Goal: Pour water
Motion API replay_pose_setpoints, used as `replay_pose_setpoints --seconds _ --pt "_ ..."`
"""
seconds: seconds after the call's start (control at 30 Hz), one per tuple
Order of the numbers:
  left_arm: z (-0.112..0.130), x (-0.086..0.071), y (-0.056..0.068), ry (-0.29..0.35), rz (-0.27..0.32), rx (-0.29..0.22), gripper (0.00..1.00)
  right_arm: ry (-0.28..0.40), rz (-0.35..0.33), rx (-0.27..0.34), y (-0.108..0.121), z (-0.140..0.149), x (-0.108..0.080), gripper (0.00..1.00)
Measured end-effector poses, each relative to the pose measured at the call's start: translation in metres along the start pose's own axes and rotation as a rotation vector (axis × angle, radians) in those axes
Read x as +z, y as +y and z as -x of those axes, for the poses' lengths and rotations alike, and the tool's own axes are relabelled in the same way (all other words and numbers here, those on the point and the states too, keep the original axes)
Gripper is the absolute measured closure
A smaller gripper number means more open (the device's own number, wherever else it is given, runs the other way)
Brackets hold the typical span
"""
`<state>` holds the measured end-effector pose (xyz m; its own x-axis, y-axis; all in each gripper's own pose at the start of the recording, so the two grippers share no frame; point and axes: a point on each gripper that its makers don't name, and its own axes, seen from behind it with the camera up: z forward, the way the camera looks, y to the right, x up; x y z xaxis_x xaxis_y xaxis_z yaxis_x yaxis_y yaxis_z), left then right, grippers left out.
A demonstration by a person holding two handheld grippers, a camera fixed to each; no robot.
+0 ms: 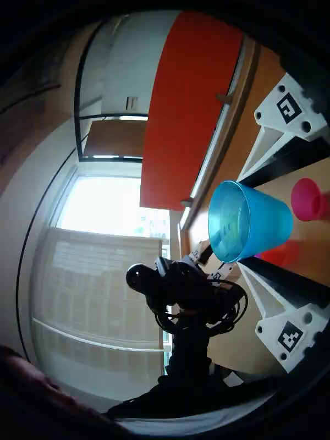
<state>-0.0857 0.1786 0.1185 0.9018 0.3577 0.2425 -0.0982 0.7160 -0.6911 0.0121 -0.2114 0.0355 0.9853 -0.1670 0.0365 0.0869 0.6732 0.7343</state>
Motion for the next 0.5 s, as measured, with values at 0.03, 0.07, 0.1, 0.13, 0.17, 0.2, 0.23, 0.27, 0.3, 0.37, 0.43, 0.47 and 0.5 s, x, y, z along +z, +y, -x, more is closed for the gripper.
replay_pose_setpoints --seconds 0.03,0.07,0.1,0.13,0.17,0.2,0.23,0.27,0.3,0.37,0.43,0.47,0.5 --pt "-0.002 -0.001 -0.001 0.005 -0.002 -0.004 0.16 0.0 0.0 0.0 0.0 0.0 0.0 0.12" --pt "-0.003 -0.002 -0.001 0.009 -0.005 -0.009 0.16 0.0 0.0 -0.001 0.0 -0.001 0.0 0.12" --pt "-0.005 -0.003 -0.002 0.014 -0.007 -0.013 0.16 0.0 0.001 -0.001 0.0 -0.001 0.0 0.12" --pt "-0.006 -0.004 -0.003 0.019 -0.011 -0.014 0.16 0.0 0.002 -0.002 -0.001 -0.001 0.0 0.12" --pt "-0.008 -0.005 -0.003 0.023 -0.014 -0.015 0.16 0.001 0.002 -0.003 -0.001 -0.001 0.0 0.12" --pt "-0.009 -0.007 -0.004 0.029 -0.017 -0.016 0.16 0.002 0.003 -0.003 -0.001 -0.002 0.0 0.12" --pt "-0.01 -0.008 -0.004 0.033 -0.02 -0.015 0.16 0.002 0.003 -0.003 -0.001 -0.002 0.0 0.12" --pt "-0.011 -0.009 -0.004 0.038 -0.022 -0.015 0.16 0.003 0.003 -0.003 -0.001 -0.003 0.0 0.12" --pt "-0.013 -0.01 -0.004 0.043 -0.025 -0.014 0.16 0.004 0.003 -0.004 -0.002 -0.003 -0.001 0.12" --pt "-0.015 -0.012 -0.004 0.05 -0.029 -0.012 0.16 0.005 0.003 -0.005 -0.002 -0.004 -0.001 0.12" --pt "-0.018 -0.014 -0.004 0.061 -0.033 -0.012 0.16 0.006 0.003 -0.006 -0.003 -0.005 -0.002 0.12" --pt "-0.02 -0.015 -0.004 0.066 -0.035 -0.012 0.16 0.006 0.003 -0.007 -0.003 -0.005 -0.002 0.12" --pt "-0.022 -0.016 -0.003 0.073 -0.036 -0.013 0.16 0.006 0.003 -0.008 -0.004 -0.006 -0.002 0.12"
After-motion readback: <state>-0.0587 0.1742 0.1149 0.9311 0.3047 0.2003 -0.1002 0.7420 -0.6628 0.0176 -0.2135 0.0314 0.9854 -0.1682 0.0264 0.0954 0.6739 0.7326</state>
